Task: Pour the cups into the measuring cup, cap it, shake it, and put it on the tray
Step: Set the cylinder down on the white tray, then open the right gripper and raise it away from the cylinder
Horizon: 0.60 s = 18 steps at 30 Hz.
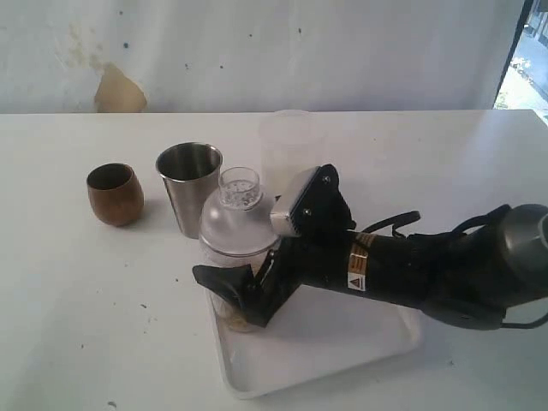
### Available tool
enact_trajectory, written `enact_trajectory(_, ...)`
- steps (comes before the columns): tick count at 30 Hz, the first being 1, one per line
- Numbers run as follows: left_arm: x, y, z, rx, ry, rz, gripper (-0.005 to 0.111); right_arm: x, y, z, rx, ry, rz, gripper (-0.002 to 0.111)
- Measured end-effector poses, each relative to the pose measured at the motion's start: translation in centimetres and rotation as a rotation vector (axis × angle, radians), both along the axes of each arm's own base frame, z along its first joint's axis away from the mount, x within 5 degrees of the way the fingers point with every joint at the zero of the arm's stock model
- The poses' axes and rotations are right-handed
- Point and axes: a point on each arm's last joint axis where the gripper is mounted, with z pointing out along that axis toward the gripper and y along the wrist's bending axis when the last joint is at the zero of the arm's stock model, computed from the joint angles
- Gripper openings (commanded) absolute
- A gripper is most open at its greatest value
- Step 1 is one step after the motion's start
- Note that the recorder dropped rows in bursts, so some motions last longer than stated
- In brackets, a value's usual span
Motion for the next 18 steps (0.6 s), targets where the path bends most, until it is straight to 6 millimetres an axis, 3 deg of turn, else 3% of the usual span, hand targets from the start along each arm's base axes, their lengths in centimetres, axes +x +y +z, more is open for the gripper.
enact_trajectory(18,0.0,0.0,0.0,0.000,0.000,0.000,0.000,-0.6,-0.5,5.0,0.053,-0.048,-0.036,0.105)
